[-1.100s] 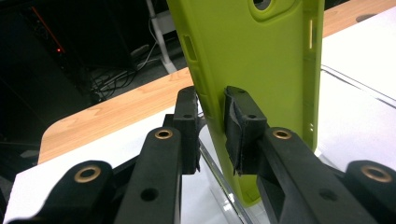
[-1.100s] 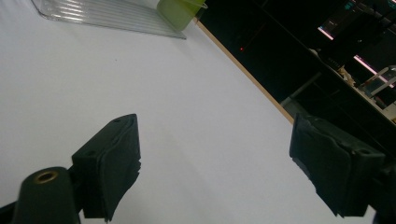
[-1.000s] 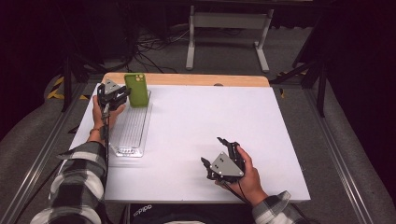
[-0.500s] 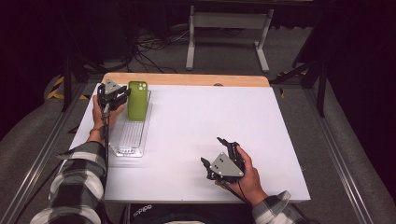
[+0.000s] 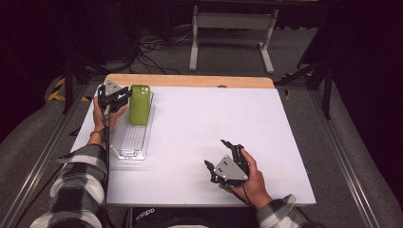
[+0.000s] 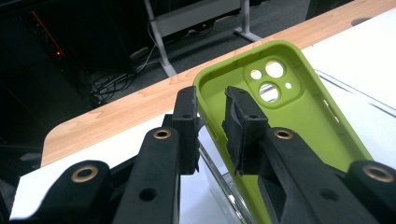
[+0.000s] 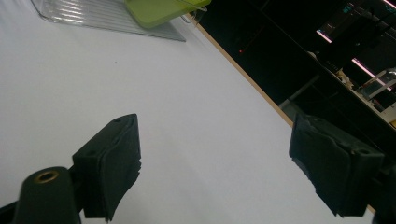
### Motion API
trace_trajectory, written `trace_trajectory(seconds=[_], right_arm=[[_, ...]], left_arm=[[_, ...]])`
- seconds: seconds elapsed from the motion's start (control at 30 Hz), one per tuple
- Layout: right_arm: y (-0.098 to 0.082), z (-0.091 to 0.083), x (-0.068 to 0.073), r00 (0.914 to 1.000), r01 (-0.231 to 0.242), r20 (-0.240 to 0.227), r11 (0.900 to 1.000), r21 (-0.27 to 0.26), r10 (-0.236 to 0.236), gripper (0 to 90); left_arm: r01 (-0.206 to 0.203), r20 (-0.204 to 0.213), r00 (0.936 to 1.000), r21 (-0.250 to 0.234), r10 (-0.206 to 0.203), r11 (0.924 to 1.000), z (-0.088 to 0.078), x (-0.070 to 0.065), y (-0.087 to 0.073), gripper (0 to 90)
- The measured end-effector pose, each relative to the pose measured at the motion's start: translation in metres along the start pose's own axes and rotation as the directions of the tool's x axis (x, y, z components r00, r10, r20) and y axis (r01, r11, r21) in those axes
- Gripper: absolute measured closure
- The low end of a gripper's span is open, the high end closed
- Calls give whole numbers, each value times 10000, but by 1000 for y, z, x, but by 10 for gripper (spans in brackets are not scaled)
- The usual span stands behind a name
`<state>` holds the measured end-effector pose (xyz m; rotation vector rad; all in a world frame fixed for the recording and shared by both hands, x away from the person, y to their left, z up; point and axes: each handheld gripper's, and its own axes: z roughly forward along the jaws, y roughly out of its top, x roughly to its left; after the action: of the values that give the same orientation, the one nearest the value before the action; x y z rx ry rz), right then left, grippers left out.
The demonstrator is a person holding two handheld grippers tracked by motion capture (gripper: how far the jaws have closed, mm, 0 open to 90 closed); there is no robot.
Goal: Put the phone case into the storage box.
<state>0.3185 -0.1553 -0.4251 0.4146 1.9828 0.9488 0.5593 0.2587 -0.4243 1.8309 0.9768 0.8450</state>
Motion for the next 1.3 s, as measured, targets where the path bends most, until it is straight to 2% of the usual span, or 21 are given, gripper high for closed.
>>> trace_trajectory(seconds=[0.23, 1.13, 1.23, 1.3], right_arm=[[0, -1, -1, 10000, -22, 49, 10000, -39, 23, 171], [0, -4, -7, 9990, -450, 57, 9987, -248, 451, 174], [0, -4, -7, 9987, -515, 54, 9983, -272, 516, 174], [0, -4, -8, 9986, -529, 52, 9982, -284, 531, 174]], left_arm=[[26, -72, 10000, -127, -26, 9999, -5, 1, 2, 747], [-86, 202, 9997, -719, 100, 9974, -23, -7, 7, 738], [-254, 166, 9995, -721, 266, 9971, -25, -9, 8, 734], [-183, 276, 9994, -737, 204, 9971, -27, -11, 8, 723]])
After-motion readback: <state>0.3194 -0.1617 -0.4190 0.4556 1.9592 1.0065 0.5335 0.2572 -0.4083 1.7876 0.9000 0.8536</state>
